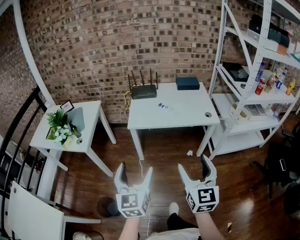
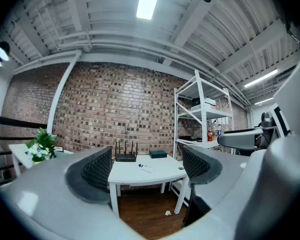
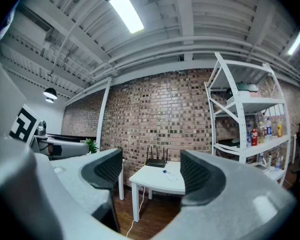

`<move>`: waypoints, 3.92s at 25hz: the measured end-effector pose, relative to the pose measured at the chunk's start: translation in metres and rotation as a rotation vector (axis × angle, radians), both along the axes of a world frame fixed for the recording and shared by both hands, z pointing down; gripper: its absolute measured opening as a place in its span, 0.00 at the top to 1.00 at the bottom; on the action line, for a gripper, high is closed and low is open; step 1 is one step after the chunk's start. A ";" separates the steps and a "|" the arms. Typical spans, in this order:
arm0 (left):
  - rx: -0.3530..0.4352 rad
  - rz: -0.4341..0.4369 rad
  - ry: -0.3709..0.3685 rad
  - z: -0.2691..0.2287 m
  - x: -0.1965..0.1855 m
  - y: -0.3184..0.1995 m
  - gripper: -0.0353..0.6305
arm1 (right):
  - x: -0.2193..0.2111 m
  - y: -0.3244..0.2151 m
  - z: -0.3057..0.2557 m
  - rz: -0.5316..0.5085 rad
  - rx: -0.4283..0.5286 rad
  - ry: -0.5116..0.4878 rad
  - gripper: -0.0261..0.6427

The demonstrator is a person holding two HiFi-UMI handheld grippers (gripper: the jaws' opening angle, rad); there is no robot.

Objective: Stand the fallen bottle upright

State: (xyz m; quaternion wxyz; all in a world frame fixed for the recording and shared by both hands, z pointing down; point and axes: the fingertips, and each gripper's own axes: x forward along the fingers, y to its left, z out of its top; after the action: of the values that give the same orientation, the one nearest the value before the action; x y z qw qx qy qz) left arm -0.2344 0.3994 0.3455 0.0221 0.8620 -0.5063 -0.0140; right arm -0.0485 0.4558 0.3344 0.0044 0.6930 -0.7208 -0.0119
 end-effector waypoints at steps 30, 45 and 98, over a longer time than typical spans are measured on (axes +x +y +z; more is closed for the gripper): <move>-0.095 0.086 -0.079 0.056 0.180 -0.310 0.34 | 0.147 -0.324 0.041 -0.207 -0.122 -0.061 0.45; -0.139 0.176 0.042 0.060 0.201 -0.498 0.39 | 0.121 -0.522 0.059 -0.296 -0.224 -0.040 0.47; -0.422 0.108 0.014 0.251 0.218 -0.605 0.45 | 0.111 -0.655 0.397 -0.650 -1.163 0.288 0.74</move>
State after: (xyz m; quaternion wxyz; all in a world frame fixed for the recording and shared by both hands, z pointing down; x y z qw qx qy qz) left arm -0.0163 -0.2061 0.5961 0.2063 0.8641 -0.4508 0.0872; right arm 0.0627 -0.1988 0.7318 0.4683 0.3177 -0.7737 0.2849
